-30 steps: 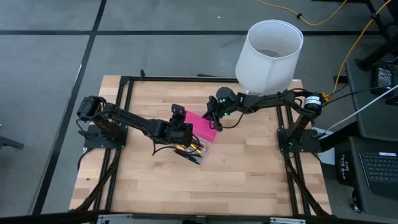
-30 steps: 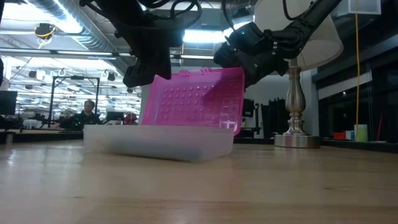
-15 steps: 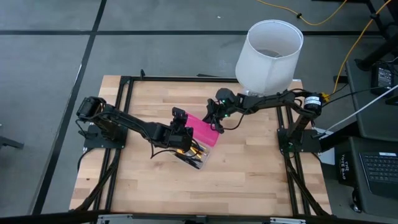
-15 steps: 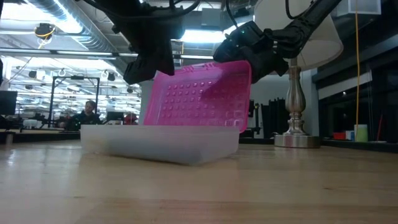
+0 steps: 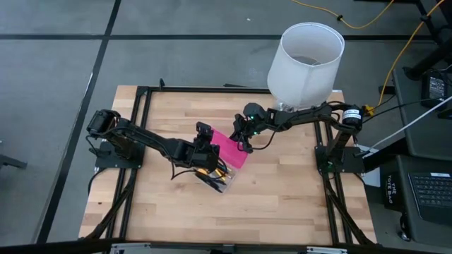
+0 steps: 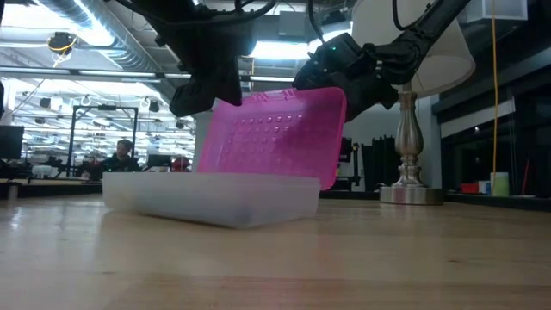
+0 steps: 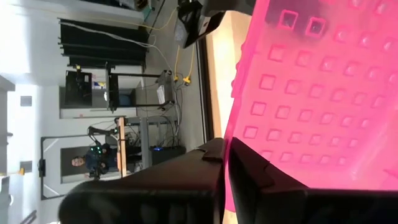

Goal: Pick & place school supplies into a supply box
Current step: Close the pink supply box

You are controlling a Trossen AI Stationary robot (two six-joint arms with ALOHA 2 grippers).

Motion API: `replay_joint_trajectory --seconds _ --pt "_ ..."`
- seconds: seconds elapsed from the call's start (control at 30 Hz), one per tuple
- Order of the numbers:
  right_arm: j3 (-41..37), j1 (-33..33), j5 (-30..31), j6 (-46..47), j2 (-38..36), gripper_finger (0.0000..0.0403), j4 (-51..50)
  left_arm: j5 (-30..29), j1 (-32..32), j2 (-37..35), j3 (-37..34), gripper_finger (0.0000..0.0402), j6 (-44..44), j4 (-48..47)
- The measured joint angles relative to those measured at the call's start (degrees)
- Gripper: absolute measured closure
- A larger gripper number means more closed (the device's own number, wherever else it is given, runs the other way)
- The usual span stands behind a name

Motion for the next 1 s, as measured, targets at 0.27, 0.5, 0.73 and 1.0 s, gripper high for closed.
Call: replay_joint_trajectory --seconds 0.27,0.5,0.73,1.0 --pt "0.0 0.0 0.1 -0.1 0.0 0.0396 0.1 1.4 0.0 0.0 0.0 0.0397 3.8 0.1" --pt "0.0 0.7 0.2 -0.8 0.0 0.0395 1.3 6.0 0.0 -1.4 0.0 0.0397 5.0 1.2" --pt "0.0 1.7 0.1 -1.4 0.0 0.0395 1.4 8.2 0.0 -4.6 0.0 0.0397 5.5 1.4" --pt "0.1 1.8 0.2 -1.3 0.0 0.0395 1.4 9.5 0.1 -5.0 0.0 0.0360 6.4 1.4"
